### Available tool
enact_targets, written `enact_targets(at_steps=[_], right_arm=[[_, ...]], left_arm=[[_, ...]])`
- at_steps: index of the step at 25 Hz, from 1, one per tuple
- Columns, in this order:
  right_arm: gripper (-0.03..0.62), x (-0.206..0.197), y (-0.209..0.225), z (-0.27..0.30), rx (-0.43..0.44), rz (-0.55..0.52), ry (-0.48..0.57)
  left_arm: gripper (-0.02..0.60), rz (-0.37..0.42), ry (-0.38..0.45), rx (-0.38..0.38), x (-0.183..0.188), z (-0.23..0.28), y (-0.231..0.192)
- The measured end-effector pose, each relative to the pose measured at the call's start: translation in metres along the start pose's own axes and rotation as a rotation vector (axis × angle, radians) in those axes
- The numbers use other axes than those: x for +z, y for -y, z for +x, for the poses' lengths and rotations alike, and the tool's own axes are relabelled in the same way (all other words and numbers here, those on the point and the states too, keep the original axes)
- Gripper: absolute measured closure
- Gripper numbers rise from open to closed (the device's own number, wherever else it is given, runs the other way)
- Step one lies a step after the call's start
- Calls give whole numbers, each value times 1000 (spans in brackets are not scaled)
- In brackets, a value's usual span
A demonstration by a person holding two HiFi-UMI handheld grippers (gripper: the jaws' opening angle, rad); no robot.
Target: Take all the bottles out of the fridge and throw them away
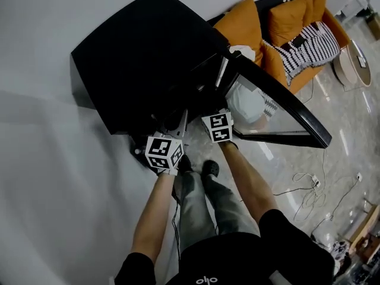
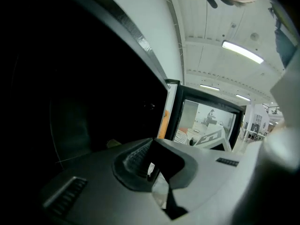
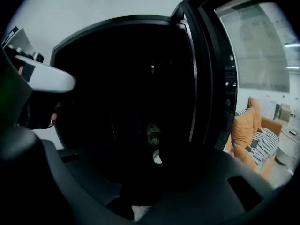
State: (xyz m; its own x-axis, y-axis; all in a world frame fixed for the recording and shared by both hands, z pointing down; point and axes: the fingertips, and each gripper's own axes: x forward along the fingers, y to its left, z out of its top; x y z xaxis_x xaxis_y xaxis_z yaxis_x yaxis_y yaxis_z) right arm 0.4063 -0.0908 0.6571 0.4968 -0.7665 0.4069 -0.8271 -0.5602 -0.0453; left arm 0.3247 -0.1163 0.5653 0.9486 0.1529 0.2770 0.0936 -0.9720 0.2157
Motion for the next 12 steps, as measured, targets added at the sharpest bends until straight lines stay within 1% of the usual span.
enact_targets(at_steps=[4,6,12], right_arm=[[420,-36,4,40,-39,-1,-33],[391,-47,7,54,-64,0,-36],[379,-60,13,79,-133,-40,-24]], left_arm=[[575,-18,0,-13,-29,15,-19],[575,-20,-1,-21,-41,18,-26],[575,-30,3,-27,-64,19,-34]])
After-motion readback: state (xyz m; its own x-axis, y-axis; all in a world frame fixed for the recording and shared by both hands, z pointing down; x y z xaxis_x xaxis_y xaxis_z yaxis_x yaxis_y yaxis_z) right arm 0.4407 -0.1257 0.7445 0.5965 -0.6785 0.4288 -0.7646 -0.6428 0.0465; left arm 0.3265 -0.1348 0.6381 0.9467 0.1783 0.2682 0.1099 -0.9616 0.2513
